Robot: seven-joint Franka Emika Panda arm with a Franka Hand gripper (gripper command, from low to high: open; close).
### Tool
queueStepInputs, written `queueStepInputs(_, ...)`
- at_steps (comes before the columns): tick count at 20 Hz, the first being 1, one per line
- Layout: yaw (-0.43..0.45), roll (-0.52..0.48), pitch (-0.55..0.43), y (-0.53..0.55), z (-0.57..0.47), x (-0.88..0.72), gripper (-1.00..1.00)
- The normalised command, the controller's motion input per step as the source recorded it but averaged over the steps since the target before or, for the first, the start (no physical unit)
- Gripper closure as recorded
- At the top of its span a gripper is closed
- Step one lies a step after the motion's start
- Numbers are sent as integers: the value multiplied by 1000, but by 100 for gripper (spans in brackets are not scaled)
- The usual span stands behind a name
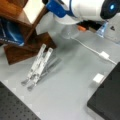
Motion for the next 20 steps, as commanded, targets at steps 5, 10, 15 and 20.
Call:
queueStepInputs(5,-188,-174,223,-210,94,39,-100)
queueStepInputs(10,-80,-157,141,-268,37,47,-100)
queueStepInputs(15,22,-134,95,-318,1,-31,-100)
queueStepInputs(20,108,-110,68,-128,-52,23,-100)
